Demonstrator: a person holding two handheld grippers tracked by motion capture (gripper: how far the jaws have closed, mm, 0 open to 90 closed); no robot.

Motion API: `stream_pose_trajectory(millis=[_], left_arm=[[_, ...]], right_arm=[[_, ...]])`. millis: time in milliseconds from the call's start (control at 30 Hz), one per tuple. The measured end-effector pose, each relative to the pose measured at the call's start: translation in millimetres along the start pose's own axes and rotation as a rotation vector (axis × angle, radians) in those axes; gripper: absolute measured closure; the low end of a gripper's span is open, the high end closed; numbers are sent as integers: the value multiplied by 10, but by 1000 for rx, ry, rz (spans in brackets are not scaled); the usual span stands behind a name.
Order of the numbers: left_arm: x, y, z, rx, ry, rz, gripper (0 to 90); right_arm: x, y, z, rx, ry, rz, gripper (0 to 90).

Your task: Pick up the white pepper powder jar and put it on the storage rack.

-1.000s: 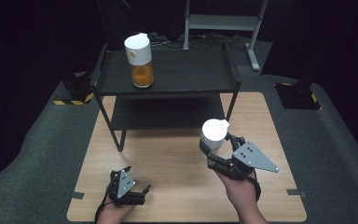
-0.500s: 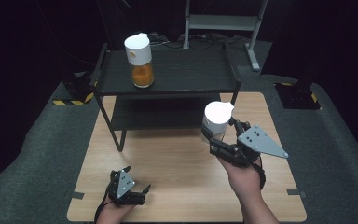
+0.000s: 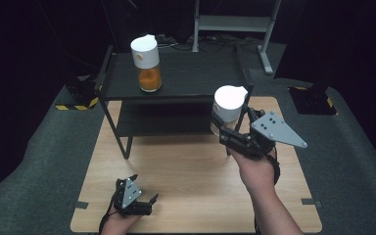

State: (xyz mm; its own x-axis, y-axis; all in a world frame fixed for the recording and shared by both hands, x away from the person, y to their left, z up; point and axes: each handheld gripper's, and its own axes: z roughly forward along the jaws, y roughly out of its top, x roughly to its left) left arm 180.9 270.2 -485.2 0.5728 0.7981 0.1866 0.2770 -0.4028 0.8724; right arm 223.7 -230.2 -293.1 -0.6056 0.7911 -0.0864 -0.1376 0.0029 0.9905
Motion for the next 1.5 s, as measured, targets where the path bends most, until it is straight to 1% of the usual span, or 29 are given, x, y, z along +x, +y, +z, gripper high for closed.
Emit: stream_pose_trajectory(millis=[67, 233, 433, 533, 600, 767, 900, 1133, 1233, 1333, 1500], left_arm=[[3, -5, -1, -3, -2, -3, 7], [11, -8, -4, -4, -5, -6, 7], [16, -14, -8, -7, -5, -5, 7], [19, -18, -9, -9, -8, -4, 7], [22, -19, -10, -10, -10, -5, 8], [32, -28, -12, -15, -12, -13, 7], [36, -31, -16, -15, -15, -14, 8], [49, -33, -19, -15, -17, -25, 7], [51, -35, -21, -16, -17, -23, 7], [49, -40, -23, -19, -17, -21, 7], [55, -47, -26, -22, -18, -25, 7]], right_arm=[[-17, 35, 36, -1, -2, 11, 305], [-39, 113, 116, 0, -10, 17, 305], [-59, 224, 227, 0, -23, 13, 305], [-106, 301, 312, 4, -28, 25, 305], [-122, 354, 375, 8, -37, 21, 305], [-159, 423, 504, 8, -48, 29, 305], [-165, 475, 610, 15, -60, 19, 305], [-170, 531, 784, 31, -72, -4, 305], [-172, 535, 855, 38, -76, -11, 305], [-180, 527, 921, 40, -81, -10, 305], [-214, 505, 1023, 46, -90, 8, 305]])
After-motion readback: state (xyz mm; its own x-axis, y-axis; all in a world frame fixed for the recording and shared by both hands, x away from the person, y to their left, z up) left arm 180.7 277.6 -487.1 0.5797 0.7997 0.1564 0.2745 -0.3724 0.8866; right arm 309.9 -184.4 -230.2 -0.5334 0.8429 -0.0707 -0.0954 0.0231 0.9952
